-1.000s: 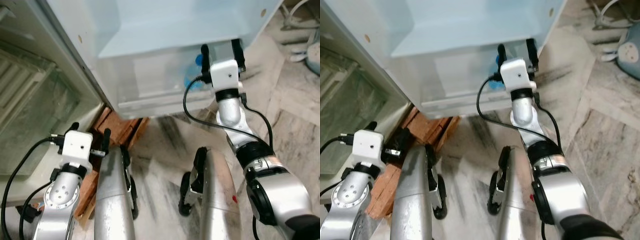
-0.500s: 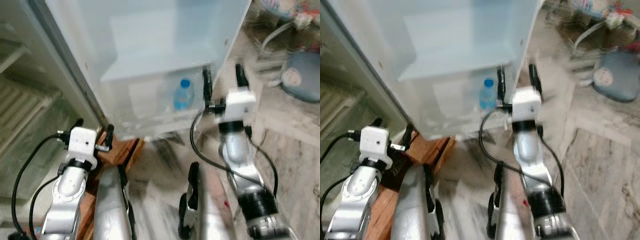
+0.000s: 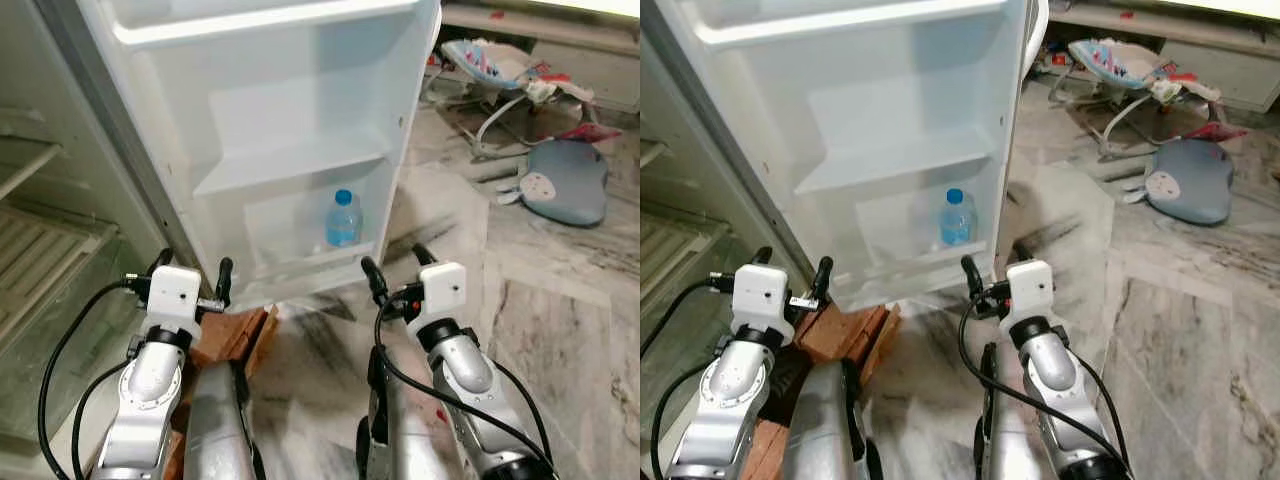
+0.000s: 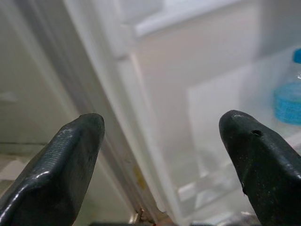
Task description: Restocking fridge
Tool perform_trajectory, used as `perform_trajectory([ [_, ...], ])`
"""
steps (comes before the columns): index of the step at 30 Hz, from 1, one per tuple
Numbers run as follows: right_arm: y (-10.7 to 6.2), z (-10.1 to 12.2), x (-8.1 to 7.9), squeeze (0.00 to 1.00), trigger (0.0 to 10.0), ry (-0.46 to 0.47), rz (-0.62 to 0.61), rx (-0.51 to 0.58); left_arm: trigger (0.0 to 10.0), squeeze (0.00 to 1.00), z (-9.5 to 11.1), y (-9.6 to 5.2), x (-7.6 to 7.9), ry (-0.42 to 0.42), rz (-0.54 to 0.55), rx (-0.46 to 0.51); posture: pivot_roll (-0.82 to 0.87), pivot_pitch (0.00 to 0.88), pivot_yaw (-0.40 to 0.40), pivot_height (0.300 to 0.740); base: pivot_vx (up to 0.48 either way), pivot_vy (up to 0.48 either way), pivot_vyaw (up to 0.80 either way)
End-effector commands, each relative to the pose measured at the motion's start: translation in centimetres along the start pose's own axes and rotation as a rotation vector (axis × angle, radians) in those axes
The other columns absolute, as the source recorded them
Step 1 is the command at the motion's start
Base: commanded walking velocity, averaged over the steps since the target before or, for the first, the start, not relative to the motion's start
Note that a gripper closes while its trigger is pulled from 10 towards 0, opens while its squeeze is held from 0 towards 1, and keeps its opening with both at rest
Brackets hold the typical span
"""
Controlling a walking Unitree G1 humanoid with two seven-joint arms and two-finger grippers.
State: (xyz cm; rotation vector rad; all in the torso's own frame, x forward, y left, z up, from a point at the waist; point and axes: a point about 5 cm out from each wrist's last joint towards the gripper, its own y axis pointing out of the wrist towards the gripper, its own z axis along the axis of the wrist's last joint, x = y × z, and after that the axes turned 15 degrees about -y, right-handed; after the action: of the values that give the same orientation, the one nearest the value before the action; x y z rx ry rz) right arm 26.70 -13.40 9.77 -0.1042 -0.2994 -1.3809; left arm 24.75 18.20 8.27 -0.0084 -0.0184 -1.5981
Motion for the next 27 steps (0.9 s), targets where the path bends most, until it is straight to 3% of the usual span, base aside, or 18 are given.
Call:
perform_trajectory([
  [1,0.3,0.5,0.7,0.00,10.0,0.022,-0.071,-0.006,10.0,0.00,0.7,0.4,-0.6,-0.007,0.047,0.034,0.13,0.000,0.000,0.577,0.000,0.000,0.00],
  [8,0.3,0.6,0.1,0.00,10.0,0.016,-0.008,-0.004,10.0,0.00,0.4,0.4,0.3,-0.007,0.009,0.034,0.11,0.000,0.004,0.617,0.000,0.000,0.00],
  [12,1.0,0.5,0.8,0.00,10.0,0.000,-0.024,-0.005,10.0,0.00,0.7,0.7,0.4,0.004,0.013,0.054,0.12,0.000,0.006,0.647,0.000,0.000,0.00],
  [20,1.1,0.6,1.5,0.00,10.0,-0.026,-0.044,-0.008,10.0,0.00,1.5,0.5,-1.3,0.011,0.112,0.061,0.14,0.000,-0.006,0.702,0.000,0.000,0.00],
  [27,0.0,0.1,1.0,0.00,10.0,-0.016,-0.029,-0.041,10.0,0.00,0.5,-0.2,-1.3,0.014,0.119,0.024,0.13,0.000,-0.018,0.740,0.000,0.000,0.00],
])
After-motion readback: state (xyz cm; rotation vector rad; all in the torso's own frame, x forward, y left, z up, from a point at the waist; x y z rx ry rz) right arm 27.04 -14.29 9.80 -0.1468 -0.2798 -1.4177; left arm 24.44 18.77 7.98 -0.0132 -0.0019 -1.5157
